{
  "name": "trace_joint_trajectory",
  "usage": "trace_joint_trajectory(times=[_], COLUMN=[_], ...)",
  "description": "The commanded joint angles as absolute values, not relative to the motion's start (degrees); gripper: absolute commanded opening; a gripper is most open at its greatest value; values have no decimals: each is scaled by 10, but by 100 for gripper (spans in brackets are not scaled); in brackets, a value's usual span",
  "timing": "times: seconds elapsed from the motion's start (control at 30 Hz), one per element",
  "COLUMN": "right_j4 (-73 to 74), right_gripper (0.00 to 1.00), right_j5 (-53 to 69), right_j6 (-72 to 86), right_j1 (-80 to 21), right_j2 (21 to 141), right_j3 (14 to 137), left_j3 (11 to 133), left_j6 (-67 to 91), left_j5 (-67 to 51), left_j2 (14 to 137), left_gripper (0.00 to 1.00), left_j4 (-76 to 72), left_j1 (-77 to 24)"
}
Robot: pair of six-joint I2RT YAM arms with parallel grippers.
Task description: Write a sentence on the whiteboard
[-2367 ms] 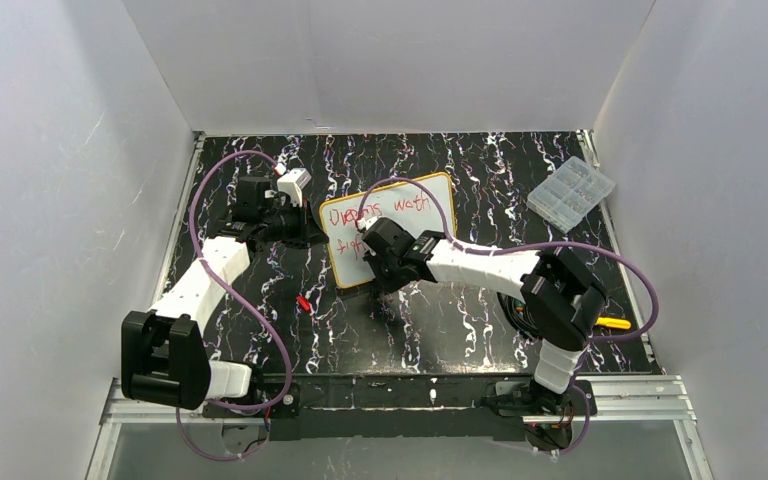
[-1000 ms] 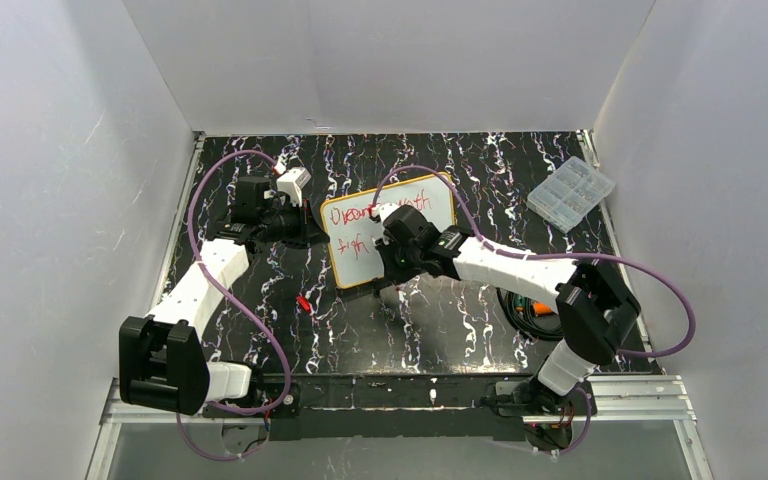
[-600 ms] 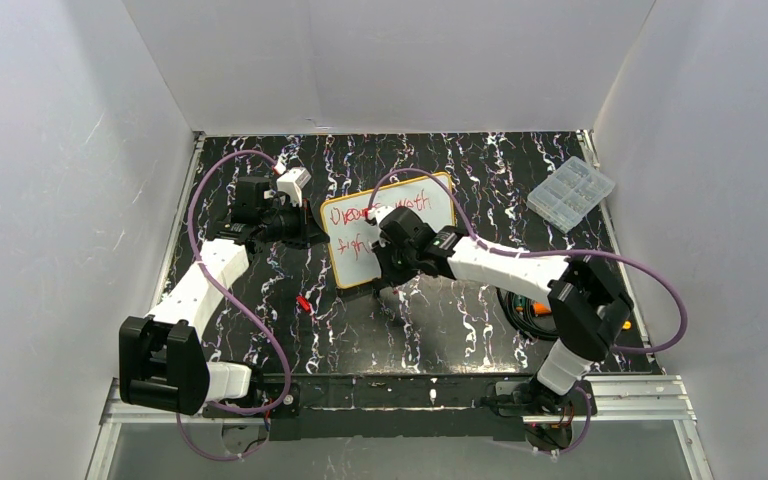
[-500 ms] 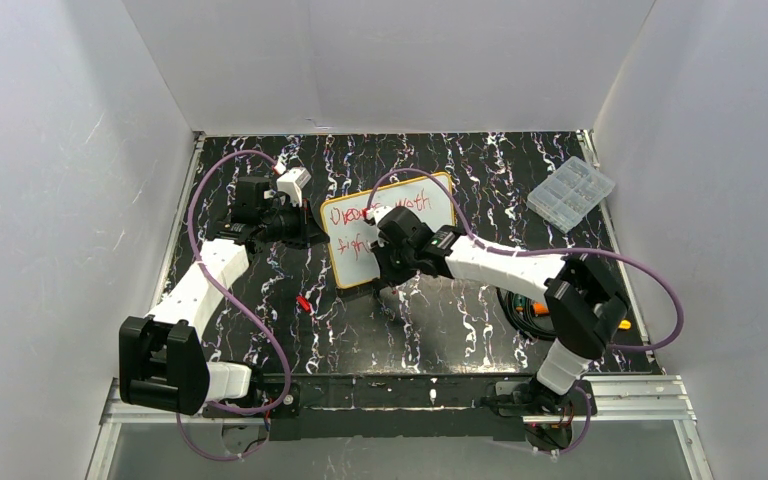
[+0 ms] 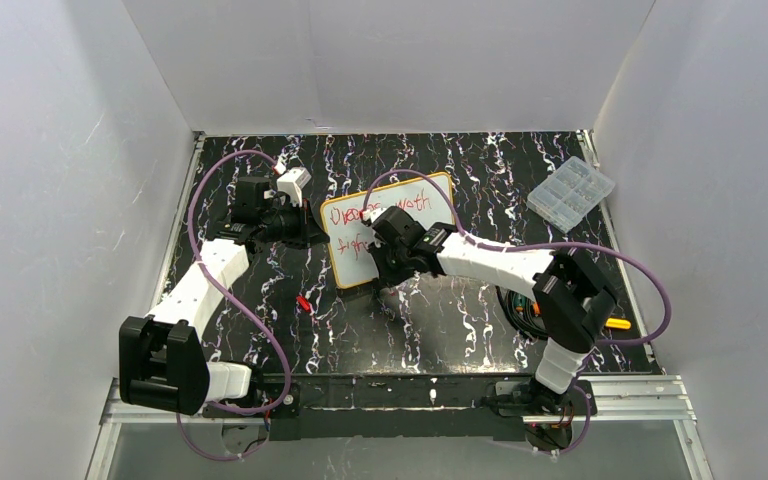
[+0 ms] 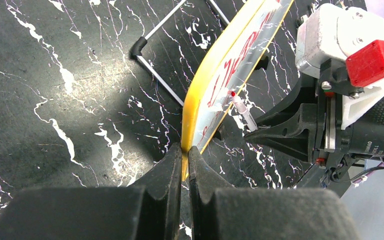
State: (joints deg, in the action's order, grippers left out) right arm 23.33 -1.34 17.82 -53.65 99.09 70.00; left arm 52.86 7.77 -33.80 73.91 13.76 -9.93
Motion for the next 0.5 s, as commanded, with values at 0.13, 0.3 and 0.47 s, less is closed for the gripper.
trace_joint_trajectory(times=[0.13, 0.3, 0.47], right_j4=[261, 258, 256], right_gripper=[1, 1, 1], right_j5=[-45, -52, -48], right_j6=[195, 201, 198], right_j1=[-535, -528, -527], right_j2=[995, 988, 986], right_j3=[719, 712, 715], left_j3=[525, 526, 525], left_j6=[72, 72, 72], left_j5=[-347, -347, -347], left_j2=[712, 712, 711], left_gripper=[0, 0, 0], left_j4=[139, 139, 139], left_j1=[-101, -101, -101])
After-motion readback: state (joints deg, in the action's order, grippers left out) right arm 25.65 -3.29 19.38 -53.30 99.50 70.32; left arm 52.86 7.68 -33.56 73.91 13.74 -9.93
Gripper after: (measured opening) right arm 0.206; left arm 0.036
